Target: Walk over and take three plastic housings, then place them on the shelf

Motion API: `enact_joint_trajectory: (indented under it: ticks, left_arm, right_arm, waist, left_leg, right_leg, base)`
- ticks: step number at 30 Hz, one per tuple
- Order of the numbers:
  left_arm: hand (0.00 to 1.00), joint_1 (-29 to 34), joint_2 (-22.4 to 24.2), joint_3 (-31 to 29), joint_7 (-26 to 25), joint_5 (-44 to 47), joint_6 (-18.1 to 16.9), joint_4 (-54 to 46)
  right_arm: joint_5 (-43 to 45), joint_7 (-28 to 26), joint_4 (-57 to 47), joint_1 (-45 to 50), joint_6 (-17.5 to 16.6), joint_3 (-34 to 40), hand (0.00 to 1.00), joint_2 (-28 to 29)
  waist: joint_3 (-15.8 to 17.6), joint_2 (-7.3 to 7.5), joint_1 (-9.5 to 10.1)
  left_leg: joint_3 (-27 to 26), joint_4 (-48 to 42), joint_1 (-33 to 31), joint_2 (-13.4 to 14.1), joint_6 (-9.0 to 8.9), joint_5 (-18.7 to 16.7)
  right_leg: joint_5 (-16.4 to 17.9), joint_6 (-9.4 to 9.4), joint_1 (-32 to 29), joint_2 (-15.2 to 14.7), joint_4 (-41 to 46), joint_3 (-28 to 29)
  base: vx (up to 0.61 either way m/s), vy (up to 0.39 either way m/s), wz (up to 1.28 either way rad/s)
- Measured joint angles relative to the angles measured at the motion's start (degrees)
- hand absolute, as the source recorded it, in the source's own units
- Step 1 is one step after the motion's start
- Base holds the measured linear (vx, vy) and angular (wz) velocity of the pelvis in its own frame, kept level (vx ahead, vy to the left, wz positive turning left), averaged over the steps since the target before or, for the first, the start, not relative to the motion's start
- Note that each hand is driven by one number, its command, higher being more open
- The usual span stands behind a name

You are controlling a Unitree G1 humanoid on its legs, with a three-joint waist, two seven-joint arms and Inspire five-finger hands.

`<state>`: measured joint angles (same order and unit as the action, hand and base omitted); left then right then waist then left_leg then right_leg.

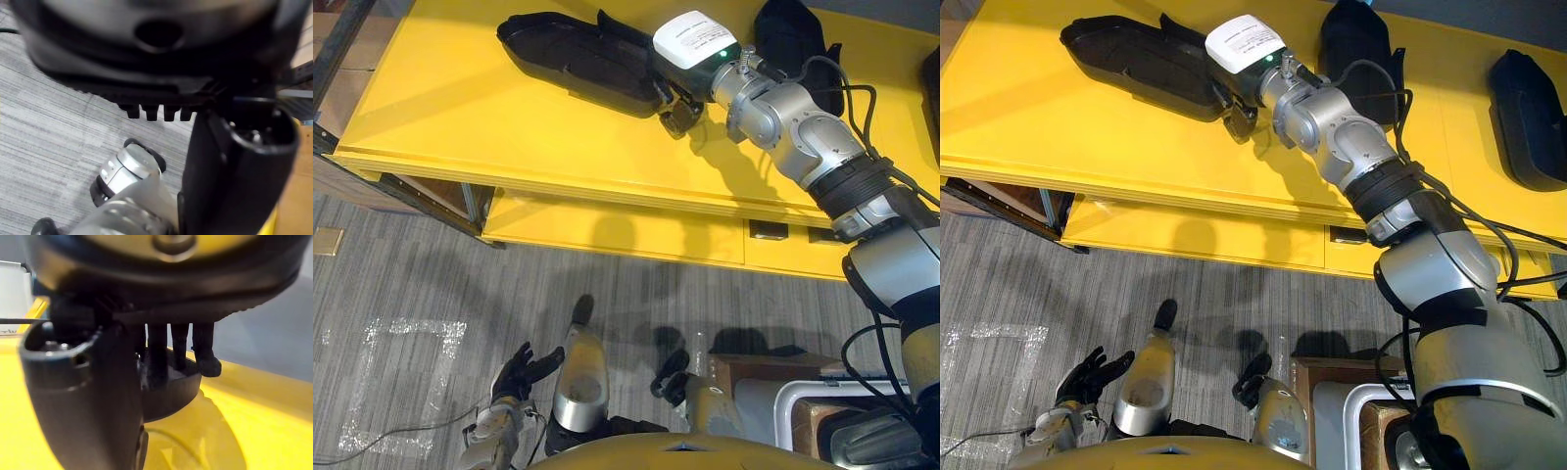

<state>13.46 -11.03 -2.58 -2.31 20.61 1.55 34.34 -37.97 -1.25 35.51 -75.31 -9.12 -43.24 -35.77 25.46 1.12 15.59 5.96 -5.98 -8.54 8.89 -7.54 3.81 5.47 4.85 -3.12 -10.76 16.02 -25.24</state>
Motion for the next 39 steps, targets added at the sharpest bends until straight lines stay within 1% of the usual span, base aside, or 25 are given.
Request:
enact_joint_trajectory:
  ticks: [4, 7, 9, 12, 14, 15, 17, 20, 21, 23, 24, 27, 29, 31, 33, 39]
  left_arm:
    - [1.00, 0.0, 0.0, -0.1, 0.0, 0.0, -0.1, -0.1]
    - [1.00, 0.0, -0.3, -0.7, -0.1, 0.0, -0.3, -0.1]
    - [1.00, 0.0, -0.3, -1.0, -0.1, 0.0, -0.4, -0.1]
    - [1.00, 0.6, -0.3, -1.8, -0.1, 0.0, -0.4, -0.1]
    - [1.00, 0.7, -0.3, -2.3, 0.0, 0.0, -0.4, 0.0]
    - [1.00, 0.7, -0.3, -2.3, 0.0, 0.0, -0.4, 0.1]
    - [1.00, 0.7, -0.3, -2.9, 0.0, 0.0, -0.6, 0.1]
    - [1.00, 0.6, -0.2, -3.0, 0.0, 0.0, -0.7, 0.1]
    - [1.00, 0.6, -0.2, -3.2, 0.0, 0.0, -0.8, 0.1]
    - [1.00, 0.6, 0.0, -3.6, 0.1, 0.0, -0.9, 0.2]
    - [1.00, 0.7, 0.2, -4.2, 0.2, -0.2, -1.0, 0.4]
    - [1.00, 0.7, 0.0, -4.5, 0.2, -0.4, -1.3, 0.9]
    - [1.00, 0.7, -0.2, -4.5, 0.2, -0.5, -1.3, 1.0]
    - [1.00, 0.6, -0.3, -4.5, 0.0, -0.5, -1.3, 1.0]
    - [1.00, 0.6, -0.3, -4.3, -0.1, -0.5, -1.2, 1.0]
    - [1.00, 0.5, -0.5, -3.9, -0.3, -0.4, -1.0, 0.4]
  right_arm:
    - [0.0, 0.7, -2.7, -0.3, -0.9, 0.6, 1.00, -0.9]
    - [0.2, 0.7, -10.6, -0.2, -1.1, 2.2, 1.00, -4.0]
    - [0.7, 0.6, -15.4, -0.2, -1.0, 4.4, 1.00, -5.2]
    - [5.5, 0.1, -24.1, 0.3, 0.4, 7.0, 1.00, -6.9]
    - [8.5, -1.6, -30.9, 1.6, 1.0, 8.1, 1.00, -9.2]
    - [9.7, -2.3, -32.1, 2.4, 1.1, 8.4, 1.00, -9.4]
    - [11.8, -5.6, -34.7, 4.7, 1.2, 8.5, 1.00, -9.6]
    - [12.0, -8.8, -35.6, 7.6, 1.5, 8.5, 1.00, -9.6]
    - [11.9, -11.0, -35.7, 8.1, 2.1, 8.5, 1.00, -9.6]
    - [11.9, -13.3, -35.7, 8.4, 2.6, 8.4, 1.00, -9.6]
    - [11.9, -15.6, -35.7, 8.6, 2.7, 8.3, 1.00, -9.6]
    - [11.4, -19.0, -35.5, 8.7, 2.4, 6.1, 1.00, -9.6]
    - [11.2, -20.6, -34.0, 8.7, 1.4, 3.7, 1.00, -9.3]
    - [9.5, -20.8, -31.1, 8.7, -0.2, 1.2, 1.00, -9.0]
    - [8.8, -20.7, -27.9, 8.6, -0.8, 0.1, 1.00, -8.6]
    - [5.3, -20.5, -20.4, 2.2, -5.1, -2.0, 1.00, -8.4]
  waist:
    - [0.3, 0.50, -0.07]
    - [0.8, 1.43, -0.35]
    - [0.9, 1.63, -0.68]
    - [0.9, 1.97, -1.85]
    - [0.9, 2.13, -2.33]
    - [0.9, 2.20, -2.51]
    - [0.7, 2.57, -3.20]
    - [0.8, 2.75, -3.23]
    - [0.8, 2.80, -3.22]
    - [0.6, 2.99, -3.15]
    - [0.4, 3.36, -3.08]
    - [0.0, 4.07, -3.07]
    - [-0.2, 4.45, -2.98]
    - [-0.4, 4.69, -2.76]
    - [-0.4, 4.73, -2.30]
    - [-0.5, 4.78, -1.29]
  left_leg:
    - [-0.3, 0.1, 0.1, 0.1, -0.40, 0.2]
    - [-0.7, 0.1, 0.1, 0.4, -0.52, 0.2]
    - [-0.9, 0.1, 0.3, 0.6, -0.65, 0.1]
    - [-1.6, 0.3, 1.3, 0.8, -0.85, -0.2]
    - [-2.5, 0.3, 1.8, 0.9, -0.73, -0.5]
    - [-2.6, 0.3, 2.0, 0.9, -0.73, -0.5]
    - [-2.7, 0.2, 2.1, 0.8, -0.75, -0.5]
    - [-3.0, 0.2, 2.4, 0.8, -0.74, -0.5]
    - [-3.0, 0.2, 2.4, 0.8, -0.73, -0.5]
    - [-3.1, 0.3, 2.4, 0.8, -0.72, -0.5]
    - [-3.1, 0.3, 2.3, 0.7, -0.72, -0.5]
    - [-3.1, 0.3, 2.3, 0.7, -0.58, -0.6]
    - [-3.0, 0.3, 2.1, 0.7, -0.57, -0.6]
    - [-2.8, 0.3, 2.0, 0.7, -0.57, -0.6]
    - [-2.8, 0.3, 2.0, 0.7, -0.57, -0.6]
    - [-2.4, 0.2, 1.2, 0.8, -0.58, -0.6]
  right_leg:
    - [0.0, -0.01, -0.1, 0.1, -0.2, 0.3]
    - [-0.1, -0.05, -0.3, 0.4, -0.4, 0.6]
    - [-0.1, -0.06, -0.3, 0.6, -0.5, 0.8]
    - [-0.2, 0.02, 0.4, 0.9, -1.0, 1.4]
    - [-0.3, 0.12, 0.4, 0.9, -1.1, 2.2]
    - [-0.3, 0.13, 0.5, 0.9, -1.1, 2.3]
    - [-0.5, 0.17, 0.6, 0.8, -1.2, 2.4]
    - [-0.8, 0.21, 0.7, 0.8, -1.3, 2.7]
    - [-0.8, 0.24, 0.7, 0.8, -1.3, 2.7]
    - [-0.9, 0.30, 0.7, 0.8, -1.5, 2.7]
    - [-1.0, 0.31, 0.7, 0.8, -1.7, 2.7]
    - [-1.2, 0.37, 1.0, 0.9, -2.3, 2.6]
    - [-1.2, 0.37, 1.0, 1.0, -2.5, 2.5]
    - [-1.2, 0.34, 1.1, 1.0, -2.6, 2.4]
    - [-1.2, 0.32, 1.1, 1.0, -2.7, 2.3]
    - [-1.3, 0.30, 0.8, 1.2, -3.0, 1.9]
  base:
    - [0.01, -0.016, -0.03]
    - [0.01, -0.023, -0.06]
    - [0.01, -0.023, -0.08]
    - [0.00, -0.021, -0.13]
    - [-0.01, -0.010, -0.16]
    - [-0.01, -0.008, -0.11]
    - [-0.01, -0.007, -0.04]
    - [-0.03, -0.003, -0.05]
    - [-0.03, -0.004, -0.02]
    - [0.00, 0.000, 0.00]
    - [0.00, 0.000, 0.00]
    - [0.00, 0.000, 0.00]
    - [0.00, 0.000, 0.00]
    - [0.01, -0.021, 0.04]
    - [0.00, -0.009, 0.02]
    - [-0.01, -0.010, 0.03]
